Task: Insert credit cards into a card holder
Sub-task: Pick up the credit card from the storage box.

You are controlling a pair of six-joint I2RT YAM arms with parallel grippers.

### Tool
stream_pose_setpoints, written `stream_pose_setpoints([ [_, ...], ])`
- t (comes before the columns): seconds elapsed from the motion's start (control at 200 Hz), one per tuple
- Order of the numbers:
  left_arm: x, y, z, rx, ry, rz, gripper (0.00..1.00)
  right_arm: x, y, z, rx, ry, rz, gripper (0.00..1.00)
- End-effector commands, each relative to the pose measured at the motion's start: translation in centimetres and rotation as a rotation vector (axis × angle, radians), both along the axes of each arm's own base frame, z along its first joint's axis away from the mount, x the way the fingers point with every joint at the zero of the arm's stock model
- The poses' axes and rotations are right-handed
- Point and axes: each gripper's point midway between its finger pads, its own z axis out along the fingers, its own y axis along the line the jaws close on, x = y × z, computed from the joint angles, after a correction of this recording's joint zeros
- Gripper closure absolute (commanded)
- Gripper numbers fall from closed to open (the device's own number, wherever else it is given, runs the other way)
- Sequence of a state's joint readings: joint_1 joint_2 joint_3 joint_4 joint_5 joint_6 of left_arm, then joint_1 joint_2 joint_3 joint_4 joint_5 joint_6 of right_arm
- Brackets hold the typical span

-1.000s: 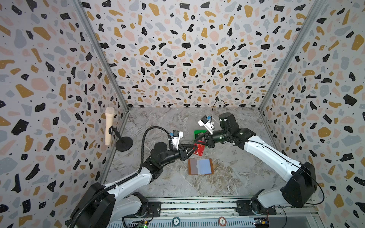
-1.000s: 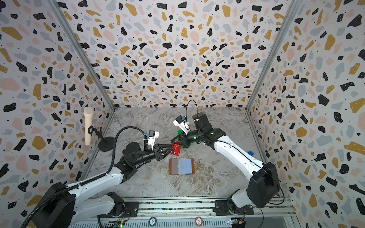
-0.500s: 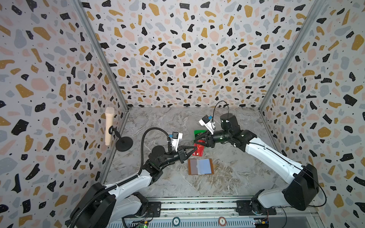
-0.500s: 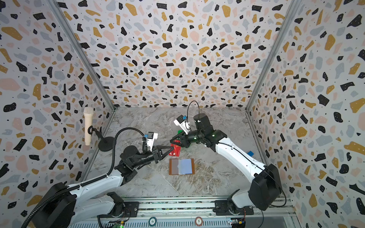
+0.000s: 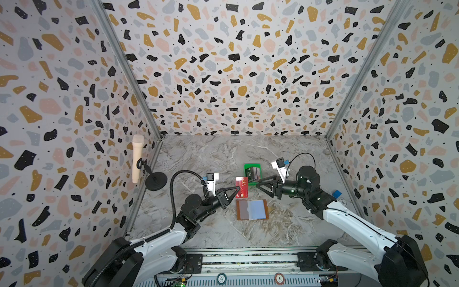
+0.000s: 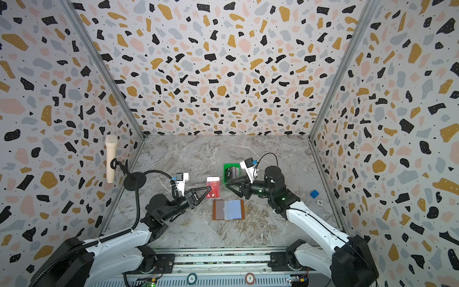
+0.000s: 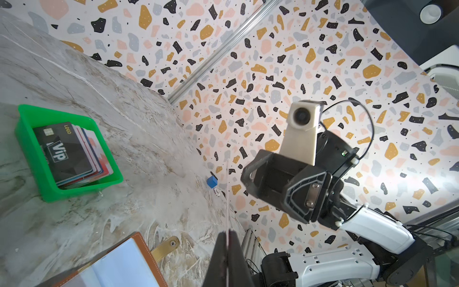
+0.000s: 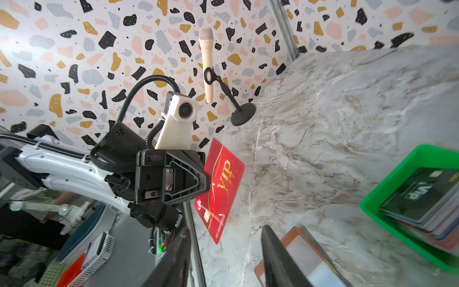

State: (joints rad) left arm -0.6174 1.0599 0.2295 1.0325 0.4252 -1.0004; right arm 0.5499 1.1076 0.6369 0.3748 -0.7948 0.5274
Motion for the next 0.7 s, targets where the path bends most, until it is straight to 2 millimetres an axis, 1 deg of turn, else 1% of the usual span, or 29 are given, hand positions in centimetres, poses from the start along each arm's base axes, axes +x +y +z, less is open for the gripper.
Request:
stream_pose_setpoints([
  [0.0, -0.4, 0.5, 2.8, -0.102, -0.068, 0.002, 1.00, -1.5, 1.2, 3.7, 0.120, -0.086, 0.100, 0.52],
  [0.07, -0.5, 0.5, 2.9, -0.119, -0.069, -0.007, 1.00, -1.8, 1.8, 3.3, 0.110, -0.092, 0.113, 0.53],
  [0.16, -0.7, 0.3, 3.0, -0.125, -0.070, -0.023, 1.00, -1.4, 1.9, 2.7, 0.106, -0.068, 0.098, 0.53],
  [0.22, -0.8, 0.3, 3.0, -0.129, -0.069, -0.029, 1.00, -1.6, 2.2, 2.6, 0.120, -0.053, 0.119, 0.53],
  [0.275, -0.9, 0.3, 3.1, -0.137, -0.069, -0.036, 1.00, -1.6, 2.4, 2.7, 0.132, -0.036, 0.135, 0.55],
  [0.36, -1.1, 0.3, 3.3, -0.149, -0.073, -0.040, 1.00, -1.4, 2.7, 2.1, 0.124, -0.013, 0.142, 0.58],
  [0.415, -1.2, 0.4, 3.3, -0.152, -0.073, -0.042, 1.00, -1.3, 2.8, 1.8, 0.123, -0.004, 0.144, 0.57],
  [0.611, -1.4, 0.4, 3.3, -0.157, -0.071, -0.050, 1.00, -1.9, 3.6, 1.8, 0.133, 0.000, 0.177, 0.58],
  [0.691, -1.4, 0.4, 3.6, -0.169, -0.073, -0.056, 1.00, -2.2, 4.0, 1.9, 0.142, 0.005, 0.195, 0.60],
])
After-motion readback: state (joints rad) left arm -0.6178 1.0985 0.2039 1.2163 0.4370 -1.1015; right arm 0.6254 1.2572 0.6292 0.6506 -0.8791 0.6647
